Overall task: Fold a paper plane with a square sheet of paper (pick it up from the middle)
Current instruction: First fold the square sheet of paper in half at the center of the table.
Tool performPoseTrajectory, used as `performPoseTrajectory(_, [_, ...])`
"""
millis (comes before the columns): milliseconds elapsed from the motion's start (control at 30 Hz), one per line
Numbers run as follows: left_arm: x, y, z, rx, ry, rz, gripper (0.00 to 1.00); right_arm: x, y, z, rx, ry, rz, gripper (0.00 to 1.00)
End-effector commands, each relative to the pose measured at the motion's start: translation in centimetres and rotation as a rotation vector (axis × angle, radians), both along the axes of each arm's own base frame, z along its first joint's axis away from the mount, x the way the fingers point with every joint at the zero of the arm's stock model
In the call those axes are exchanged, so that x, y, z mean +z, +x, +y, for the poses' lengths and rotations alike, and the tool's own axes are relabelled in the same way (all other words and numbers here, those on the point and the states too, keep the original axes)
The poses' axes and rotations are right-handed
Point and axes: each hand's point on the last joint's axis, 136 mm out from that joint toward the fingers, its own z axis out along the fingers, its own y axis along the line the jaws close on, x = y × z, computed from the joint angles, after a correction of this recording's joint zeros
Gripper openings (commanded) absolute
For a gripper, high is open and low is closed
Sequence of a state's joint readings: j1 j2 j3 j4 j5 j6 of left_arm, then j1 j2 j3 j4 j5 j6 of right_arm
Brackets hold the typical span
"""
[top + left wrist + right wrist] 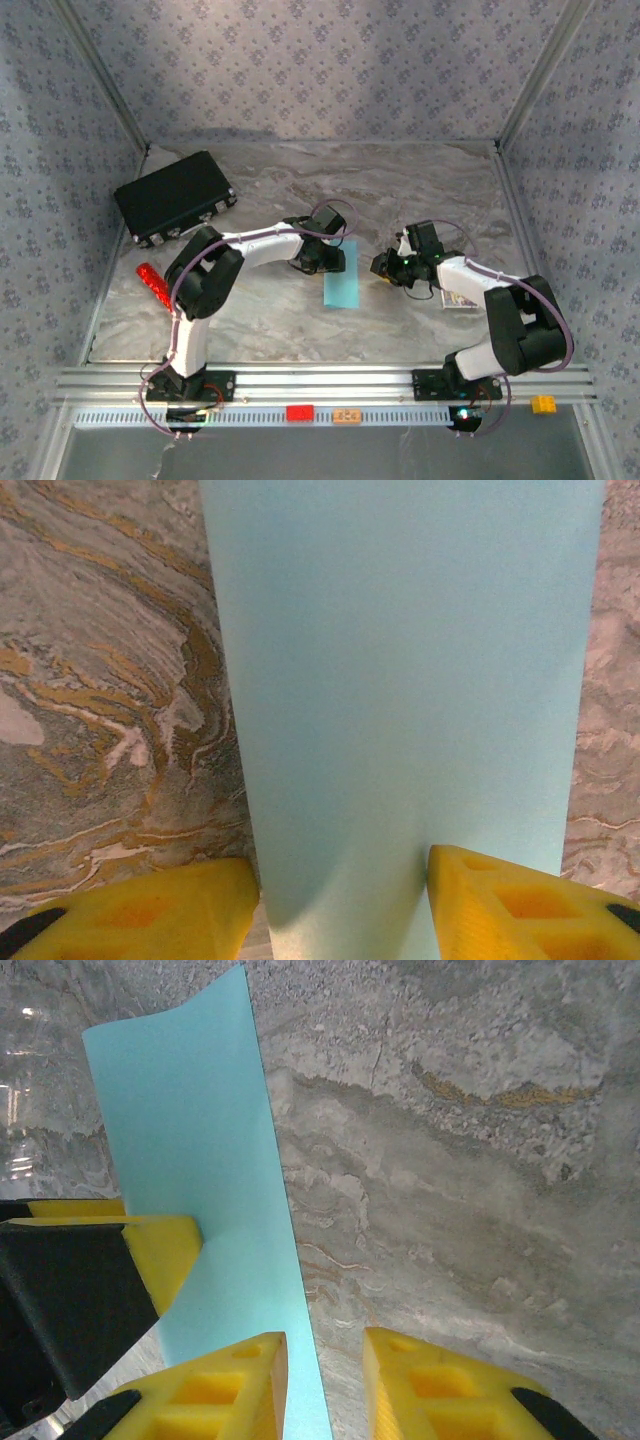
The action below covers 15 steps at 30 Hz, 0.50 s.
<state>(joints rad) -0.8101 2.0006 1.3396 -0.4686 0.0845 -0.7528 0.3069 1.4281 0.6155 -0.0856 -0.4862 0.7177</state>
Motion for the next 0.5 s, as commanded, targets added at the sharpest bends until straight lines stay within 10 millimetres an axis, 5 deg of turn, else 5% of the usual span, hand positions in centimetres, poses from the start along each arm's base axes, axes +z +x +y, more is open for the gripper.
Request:
performPoseTrajectory(0, [-6.5,-0.8,4.5,0.038,0.207,0.059,0.53,0.7,0.5,0.7,0.027,0.011,-0.018,0.27])
performPoseTrajectory(467, [-6.6,-0.8,4.5,0.038,0.207,0.060,0.53,0.7,0.4,2.7,0.094,0.032,-0.021,0.19])
